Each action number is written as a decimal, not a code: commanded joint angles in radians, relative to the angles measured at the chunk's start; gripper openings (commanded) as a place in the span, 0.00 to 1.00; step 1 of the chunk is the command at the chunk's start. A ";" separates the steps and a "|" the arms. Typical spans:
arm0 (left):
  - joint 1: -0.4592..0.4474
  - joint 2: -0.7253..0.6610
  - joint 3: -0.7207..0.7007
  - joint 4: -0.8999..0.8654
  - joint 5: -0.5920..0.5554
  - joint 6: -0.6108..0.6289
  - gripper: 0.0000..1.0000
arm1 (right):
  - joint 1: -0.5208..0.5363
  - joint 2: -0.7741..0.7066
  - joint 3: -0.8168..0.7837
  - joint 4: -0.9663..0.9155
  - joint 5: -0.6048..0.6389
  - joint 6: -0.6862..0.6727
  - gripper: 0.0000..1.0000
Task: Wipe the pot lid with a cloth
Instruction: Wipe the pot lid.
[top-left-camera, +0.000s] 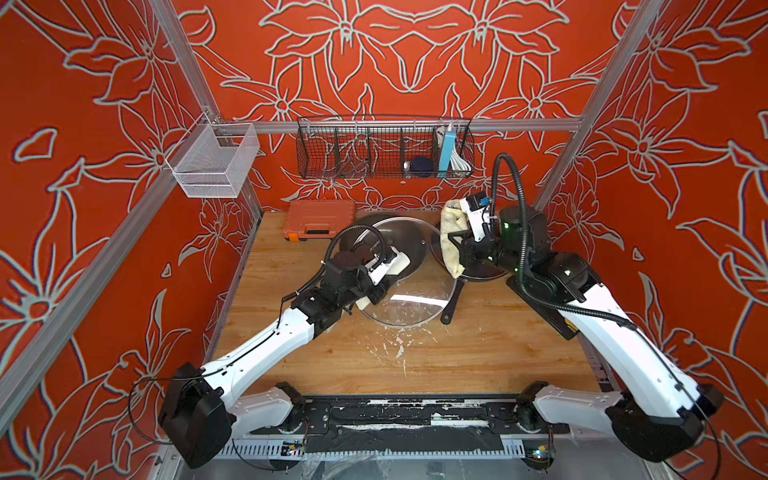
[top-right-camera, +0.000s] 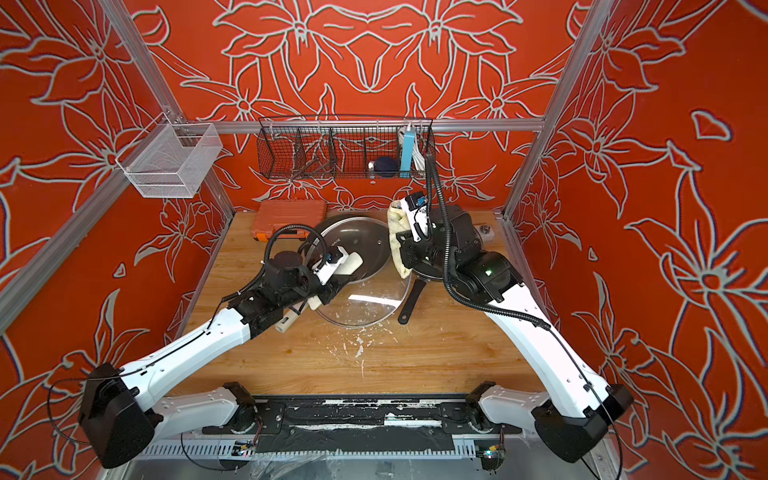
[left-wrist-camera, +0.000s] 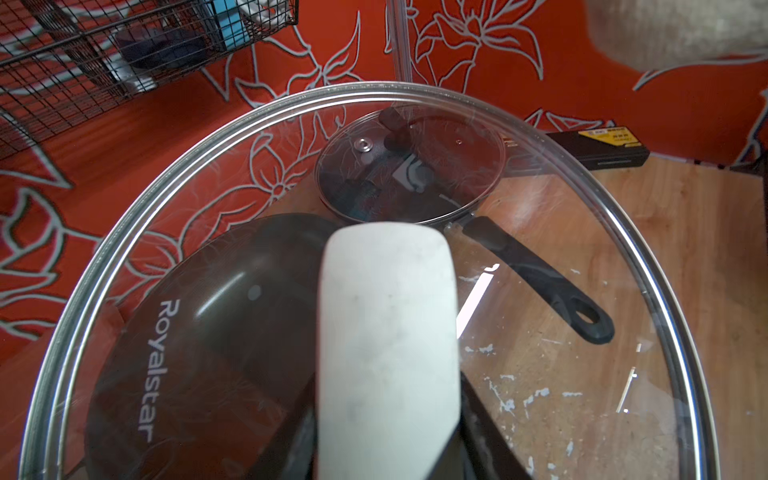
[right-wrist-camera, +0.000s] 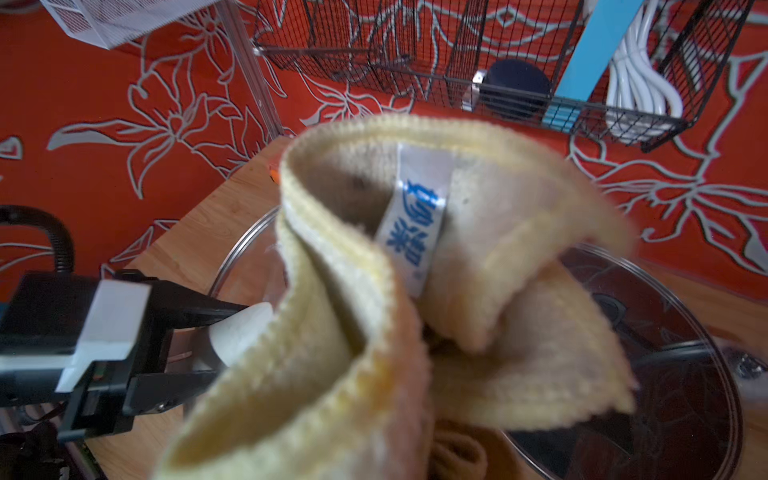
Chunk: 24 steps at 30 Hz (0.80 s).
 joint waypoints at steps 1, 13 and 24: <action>-0.017 -0.097 0.024 0.377 -0.054 0.164 0.00 | 0.001 0.023 0.019 -0.086 0.047 0.051 0.00; -0.065 -0.161 -0.019 0.423 0.015 0.340 0.00 | -0.062 0.070 -0.098 -0.010 -0.135 0.143 0.00; -0.106 -0.164 -0.039 0.445 0.047 0.472 0.00 | -0.070 0.083 -0.157 0.087 -0.394 0.168 0.00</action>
